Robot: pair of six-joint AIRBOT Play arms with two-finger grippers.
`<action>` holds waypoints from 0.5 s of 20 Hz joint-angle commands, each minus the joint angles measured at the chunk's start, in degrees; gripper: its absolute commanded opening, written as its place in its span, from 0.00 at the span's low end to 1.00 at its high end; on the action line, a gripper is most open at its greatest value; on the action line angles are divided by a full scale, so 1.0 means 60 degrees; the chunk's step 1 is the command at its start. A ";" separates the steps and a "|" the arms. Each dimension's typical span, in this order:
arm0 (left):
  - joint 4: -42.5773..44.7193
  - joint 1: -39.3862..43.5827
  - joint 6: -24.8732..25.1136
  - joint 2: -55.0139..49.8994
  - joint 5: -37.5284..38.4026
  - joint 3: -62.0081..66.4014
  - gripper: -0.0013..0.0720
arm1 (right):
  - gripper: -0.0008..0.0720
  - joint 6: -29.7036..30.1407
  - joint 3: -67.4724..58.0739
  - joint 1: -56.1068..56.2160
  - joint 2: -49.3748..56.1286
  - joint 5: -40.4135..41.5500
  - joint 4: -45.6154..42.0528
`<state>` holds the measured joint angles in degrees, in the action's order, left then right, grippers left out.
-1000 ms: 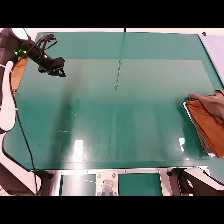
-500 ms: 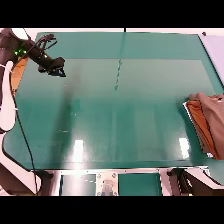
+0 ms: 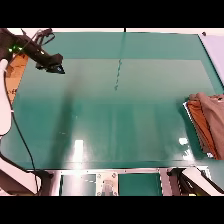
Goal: Fold the shirts.
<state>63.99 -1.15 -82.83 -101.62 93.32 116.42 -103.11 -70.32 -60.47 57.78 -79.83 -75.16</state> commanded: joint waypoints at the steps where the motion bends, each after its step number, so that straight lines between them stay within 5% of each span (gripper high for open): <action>1: -0.0018 -0.0007 0.0058 0.0918 0.0000 -0.0601 0.05 | 0.04 0.0051 -0.0211 0.3198 0.0211 0.0619 0.0306; 10: 0.0015 -0.0007 0.0321 0.5650 -0.1883 -0.8007 0.05 | 0.04 0.0047 0.1446 1.0834 0.1876 0.1417 -0.0576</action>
<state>63.96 -1.15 -81.73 -76.38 87.81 82.74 -102.87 -63.44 -6.42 65.30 -73.38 -77.65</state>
